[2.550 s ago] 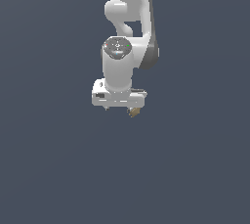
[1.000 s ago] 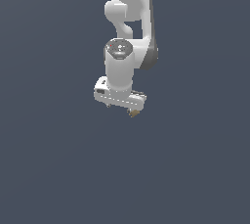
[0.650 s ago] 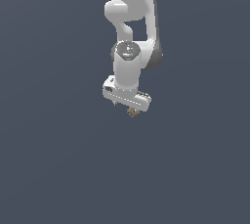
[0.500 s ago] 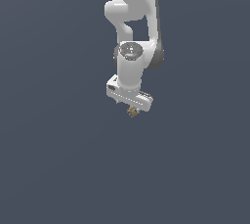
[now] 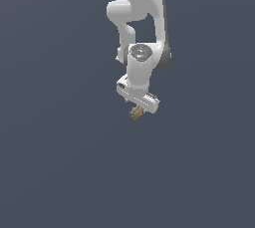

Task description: Pick up the object and move it to a goal position.

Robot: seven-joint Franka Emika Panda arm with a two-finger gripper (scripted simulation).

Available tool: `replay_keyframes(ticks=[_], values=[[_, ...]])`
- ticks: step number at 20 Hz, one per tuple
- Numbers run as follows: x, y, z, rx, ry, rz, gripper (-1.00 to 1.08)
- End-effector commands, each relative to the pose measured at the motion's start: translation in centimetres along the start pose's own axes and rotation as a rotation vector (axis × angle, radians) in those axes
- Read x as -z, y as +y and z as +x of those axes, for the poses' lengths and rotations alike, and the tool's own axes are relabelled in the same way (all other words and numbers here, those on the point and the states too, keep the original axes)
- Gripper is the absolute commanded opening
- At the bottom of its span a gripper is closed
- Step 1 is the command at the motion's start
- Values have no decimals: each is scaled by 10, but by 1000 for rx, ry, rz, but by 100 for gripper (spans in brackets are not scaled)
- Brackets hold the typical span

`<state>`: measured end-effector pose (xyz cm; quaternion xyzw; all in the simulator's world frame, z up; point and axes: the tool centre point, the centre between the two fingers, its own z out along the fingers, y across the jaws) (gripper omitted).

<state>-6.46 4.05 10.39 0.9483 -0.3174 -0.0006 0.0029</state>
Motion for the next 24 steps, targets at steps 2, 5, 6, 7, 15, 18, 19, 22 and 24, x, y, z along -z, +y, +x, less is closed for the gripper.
replay_keyframes(ticks=[2,5,6,7,15,18,19,22,24], values=[[-4,-1,-8,-44,0,3,100],[-6,-1,-12,-67,-1,5,100],[-6,-1,-13,-72,-1,5,100],[-6,-1,-14,-76,-1,6,100],[-12,-1,-15,-78,-1,6,100],[-23,-1,-15,-79,-1,6,100],[-28,-1,-15,-80,-1,6,100],[-43,-1,-16,-81,-1,6,100],[-50,-1,-16,-82,-1,6,100]])
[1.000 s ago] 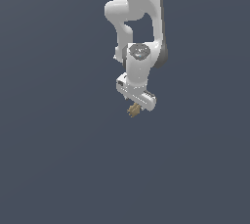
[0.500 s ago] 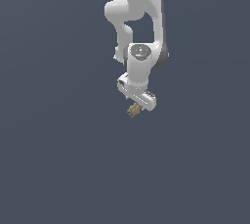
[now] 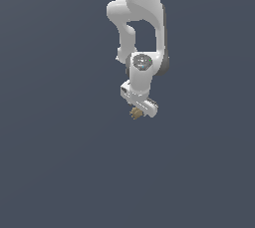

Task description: Pick up the object and move it to a goal position.

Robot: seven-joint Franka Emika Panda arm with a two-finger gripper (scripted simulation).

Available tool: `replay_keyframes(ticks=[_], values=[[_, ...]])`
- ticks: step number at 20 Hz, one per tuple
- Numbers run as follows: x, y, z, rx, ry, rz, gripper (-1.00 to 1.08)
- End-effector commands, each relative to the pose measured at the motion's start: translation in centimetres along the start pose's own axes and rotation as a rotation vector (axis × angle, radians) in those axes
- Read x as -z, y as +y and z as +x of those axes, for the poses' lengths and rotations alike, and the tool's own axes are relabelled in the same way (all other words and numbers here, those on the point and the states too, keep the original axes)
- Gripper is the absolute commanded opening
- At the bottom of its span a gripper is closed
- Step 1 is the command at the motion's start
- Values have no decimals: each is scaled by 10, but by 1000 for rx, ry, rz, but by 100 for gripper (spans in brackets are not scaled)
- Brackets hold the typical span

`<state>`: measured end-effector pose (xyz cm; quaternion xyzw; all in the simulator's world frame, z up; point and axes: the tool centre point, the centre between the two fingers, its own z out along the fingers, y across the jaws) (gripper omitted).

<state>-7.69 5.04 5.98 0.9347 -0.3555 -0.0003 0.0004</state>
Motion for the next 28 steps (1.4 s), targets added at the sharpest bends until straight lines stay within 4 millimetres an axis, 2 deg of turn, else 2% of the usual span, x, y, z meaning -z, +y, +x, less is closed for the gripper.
replay_keyframes(ticks=[1,5,6,19,23,28], values=[[-8,0,0,-1,0,1,100],[-13,-1,0,-1,0,1,100],[-13,-1,0,-1,0,1,-100],[-10,0,4,0,1,2,-100],[-4,4,20,0,1,2,-100],[9,12,53,-1,1,1,-100]])
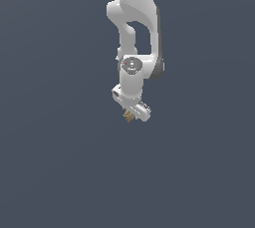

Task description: Pick up the object and move it to a goal position.

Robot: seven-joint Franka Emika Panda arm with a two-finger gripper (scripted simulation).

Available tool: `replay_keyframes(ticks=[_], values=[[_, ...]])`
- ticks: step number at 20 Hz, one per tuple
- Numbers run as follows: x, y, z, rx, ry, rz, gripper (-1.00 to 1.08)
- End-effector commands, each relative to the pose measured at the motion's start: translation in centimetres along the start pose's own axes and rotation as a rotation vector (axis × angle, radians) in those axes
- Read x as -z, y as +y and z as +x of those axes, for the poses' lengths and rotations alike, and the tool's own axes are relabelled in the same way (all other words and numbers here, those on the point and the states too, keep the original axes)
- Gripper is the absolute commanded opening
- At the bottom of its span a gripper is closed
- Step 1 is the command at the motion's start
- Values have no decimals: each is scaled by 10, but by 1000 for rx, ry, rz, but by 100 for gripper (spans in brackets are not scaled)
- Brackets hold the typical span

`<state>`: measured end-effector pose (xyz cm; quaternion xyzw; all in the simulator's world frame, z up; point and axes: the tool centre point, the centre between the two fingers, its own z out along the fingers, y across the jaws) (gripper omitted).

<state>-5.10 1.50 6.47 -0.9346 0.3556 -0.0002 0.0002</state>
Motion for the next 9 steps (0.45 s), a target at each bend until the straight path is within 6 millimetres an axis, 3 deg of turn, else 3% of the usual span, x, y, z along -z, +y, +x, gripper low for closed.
replay_keyframes(ticks=[1,9], values=[[6,4,16,0,0,0,-100],[13,6,34,0,0,0,-100]])
